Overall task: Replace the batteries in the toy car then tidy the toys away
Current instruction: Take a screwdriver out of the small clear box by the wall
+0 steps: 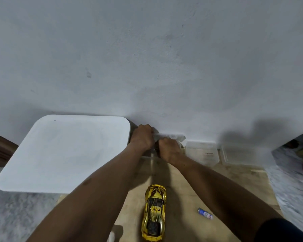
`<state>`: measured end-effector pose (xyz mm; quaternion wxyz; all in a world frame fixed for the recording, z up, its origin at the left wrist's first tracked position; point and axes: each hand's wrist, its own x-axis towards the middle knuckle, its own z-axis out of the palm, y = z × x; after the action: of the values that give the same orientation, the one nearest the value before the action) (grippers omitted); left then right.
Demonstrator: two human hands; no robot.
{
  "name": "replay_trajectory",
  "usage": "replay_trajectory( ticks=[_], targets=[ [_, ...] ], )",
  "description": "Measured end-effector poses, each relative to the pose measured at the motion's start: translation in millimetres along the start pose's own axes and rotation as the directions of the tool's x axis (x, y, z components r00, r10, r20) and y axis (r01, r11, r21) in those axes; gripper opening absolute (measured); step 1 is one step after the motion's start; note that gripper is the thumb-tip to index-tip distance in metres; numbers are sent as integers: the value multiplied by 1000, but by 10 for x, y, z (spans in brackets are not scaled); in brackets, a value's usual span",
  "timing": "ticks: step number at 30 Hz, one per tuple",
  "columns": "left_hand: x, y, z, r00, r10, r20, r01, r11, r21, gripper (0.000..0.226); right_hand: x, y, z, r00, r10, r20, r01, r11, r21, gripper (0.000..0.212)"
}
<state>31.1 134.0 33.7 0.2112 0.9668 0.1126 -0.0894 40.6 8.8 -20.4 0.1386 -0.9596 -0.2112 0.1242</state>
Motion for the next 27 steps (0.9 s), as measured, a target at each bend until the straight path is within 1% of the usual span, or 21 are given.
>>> replay_trajectory(
  ticks=[1,5,8,10,12,16,19,23,25,27],
  targets=[
    [6,-5,-1,1000,3,2,-3,1000,2,27,-22,8,-32,999,-30,17,30,999,-11,13],
    [-30,-1,-25,1000,30,9,-30,1000,2,31,-178,84,-149,990,-141,8,141,990,-25,19],
    [-89,2,-17,1000,11,3,-11,1000,-5,32,-352,161,-202,975,-221,3,221,975,-5,34],
    [-177,-1,-10,999,3,33,-3,1000,1,38,-470,214,-265,969,-246,6,246,969,-18,43],
    [-272,-14,12,997,12,71,-12,1000,6,44,-581,259,-335,965,-259,41,261,963,-65,39],
    [-585,-9,111,994,33,101,-34,999,12,46,-828,338,-448,969,-220,112,230,969,-87,31],
    [-891,-38,216,997,26,76,-24,999,-28,34,-957,415,-457,976,-155,153,169,982,-85,29],
    [-1226,-82,351,991,42,128,-48,998,48,28,-1151,476,-452,984,-65,169,79,994,-74,26],
    [-1401,-97,437,984,12,177,-25,997,69,31,-1259,482,-454,986,-26,165,37,997,-65,27],
    [-1548,-136,577,971,-28,238,6,996,94,45,-1341,487,-454,987,6,162,3,999,-52,27]
  ],
)
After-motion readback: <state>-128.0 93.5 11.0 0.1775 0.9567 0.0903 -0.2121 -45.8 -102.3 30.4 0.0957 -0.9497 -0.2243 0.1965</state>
